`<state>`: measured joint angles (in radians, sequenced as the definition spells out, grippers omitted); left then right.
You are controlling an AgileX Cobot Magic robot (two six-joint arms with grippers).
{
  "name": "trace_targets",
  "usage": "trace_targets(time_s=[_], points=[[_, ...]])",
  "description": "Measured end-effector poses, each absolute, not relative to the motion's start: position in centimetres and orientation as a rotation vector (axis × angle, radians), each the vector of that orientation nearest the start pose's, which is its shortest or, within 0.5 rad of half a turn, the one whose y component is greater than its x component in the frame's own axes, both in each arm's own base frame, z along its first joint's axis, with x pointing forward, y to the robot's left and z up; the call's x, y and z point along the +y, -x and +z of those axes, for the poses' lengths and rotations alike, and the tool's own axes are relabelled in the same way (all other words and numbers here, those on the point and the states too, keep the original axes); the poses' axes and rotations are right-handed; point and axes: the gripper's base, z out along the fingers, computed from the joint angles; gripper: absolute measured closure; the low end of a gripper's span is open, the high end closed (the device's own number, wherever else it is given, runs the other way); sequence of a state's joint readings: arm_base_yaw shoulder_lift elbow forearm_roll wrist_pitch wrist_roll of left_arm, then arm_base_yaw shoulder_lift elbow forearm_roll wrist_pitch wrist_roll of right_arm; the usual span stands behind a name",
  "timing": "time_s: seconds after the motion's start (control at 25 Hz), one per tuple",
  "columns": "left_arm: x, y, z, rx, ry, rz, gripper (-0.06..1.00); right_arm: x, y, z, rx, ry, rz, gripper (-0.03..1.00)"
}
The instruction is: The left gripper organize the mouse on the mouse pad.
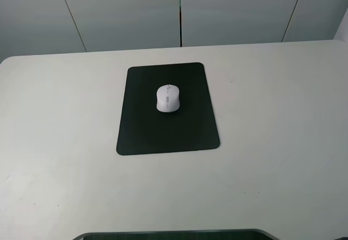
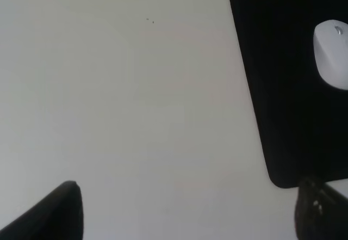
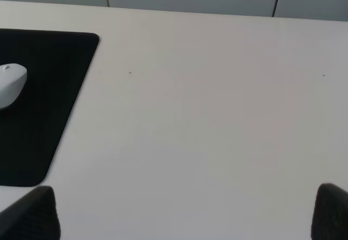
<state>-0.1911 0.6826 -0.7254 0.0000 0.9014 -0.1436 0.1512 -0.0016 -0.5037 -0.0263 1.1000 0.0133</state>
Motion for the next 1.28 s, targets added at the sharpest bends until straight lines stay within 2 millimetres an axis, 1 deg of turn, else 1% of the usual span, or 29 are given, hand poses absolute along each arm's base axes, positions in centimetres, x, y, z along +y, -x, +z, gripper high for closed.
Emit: trace_targets(time_s=[0.16,0.28,0.48,0.64,0.76,0.88,1.08,1.28], points=[[-1.5,-7.8,32.2,2.245,-0.100,-0.158,0.20,-0.3,0.7,27.5,2.074,0.141,0.069,0.27],[-1.1,-5.6,31.8,2.200,-0.135,-0.145,0.20,-0.3,0.7,27.5,2.074,0.141,0.069,0.27],[-0.5,-2.7,31.3,2.117,-0.163,-0.136,0.20,-0.3,0.7,27.5,2.074,0.141,0.069,0.27],[-0.2,-0.8,31.1,2.030,-0.214,-0.108,0.20,-0.3,0.7,27.5,2.074,0.141,0.069,0.27],[0.0,0.2,30.2,1.989,-0.228,-0.099,0.20,-0.3,0.7,27.5,2.074,0.141,0.069,0.27],[0.1,0.8,29.1,1.979,-0.242,-0.090,0.20,-0.3,0.7,27.5,2.074,0.141,0.069,0.27],[0.1,0.7,28.0,2.027,-0.267,-0.075,0.20,-0.3,0.7,27.5,2.074,0.141,0.069,0.27],[0.1,0.7,27.9,2.034,-0.275,-0.071,0.20,-0.3,0.7,27.5,2.074,0.141,0.069,0.27]])
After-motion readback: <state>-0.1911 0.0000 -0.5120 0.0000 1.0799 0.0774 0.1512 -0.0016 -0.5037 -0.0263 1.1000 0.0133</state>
